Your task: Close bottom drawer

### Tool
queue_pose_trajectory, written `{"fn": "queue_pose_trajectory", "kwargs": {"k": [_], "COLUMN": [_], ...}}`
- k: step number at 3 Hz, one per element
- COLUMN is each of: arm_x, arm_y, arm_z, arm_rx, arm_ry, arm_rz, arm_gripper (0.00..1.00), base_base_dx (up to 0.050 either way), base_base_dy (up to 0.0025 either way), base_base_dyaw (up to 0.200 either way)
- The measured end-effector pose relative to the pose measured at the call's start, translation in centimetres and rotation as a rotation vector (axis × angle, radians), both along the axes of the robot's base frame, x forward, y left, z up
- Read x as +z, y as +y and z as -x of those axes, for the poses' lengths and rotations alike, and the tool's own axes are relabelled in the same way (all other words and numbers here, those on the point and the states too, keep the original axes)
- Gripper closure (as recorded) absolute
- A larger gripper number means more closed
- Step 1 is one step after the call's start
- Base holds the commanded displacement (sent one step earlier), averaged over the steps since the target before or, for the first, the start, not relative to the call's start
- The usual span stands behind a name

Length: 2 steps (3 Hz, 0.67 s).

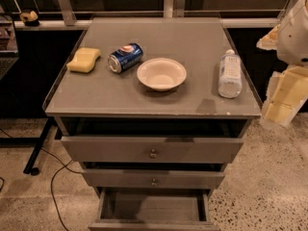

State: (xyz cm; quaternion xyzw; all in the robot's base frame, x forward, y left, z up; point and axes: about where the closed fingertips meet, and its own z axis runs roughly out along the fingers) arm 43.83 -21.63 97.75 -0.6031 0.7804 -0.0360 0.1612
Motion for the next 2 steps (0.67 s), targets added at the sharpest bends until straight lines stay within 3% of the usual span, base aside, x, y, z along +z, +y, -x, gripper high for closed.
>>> {"fn": "queue_pose_trajectory", "kwargs": {"k": [1, 2], "arm_x": [0.0, 0.0], "arm_y": [0.0, 0.0], "arm_z": [0.0, 0.0], "arm_rx": [0.0, 0.0], "arm_ry": [0.0, 0.0], "arm_rz": [0.0, 0.0], "arm_gripper": [0.0, 0.0], "base_base_dx": [-0.05, 0.0], "base_base_dy": [-0.00001, 0.0], "base_base_dyaw": [0.0, 0.0]}}
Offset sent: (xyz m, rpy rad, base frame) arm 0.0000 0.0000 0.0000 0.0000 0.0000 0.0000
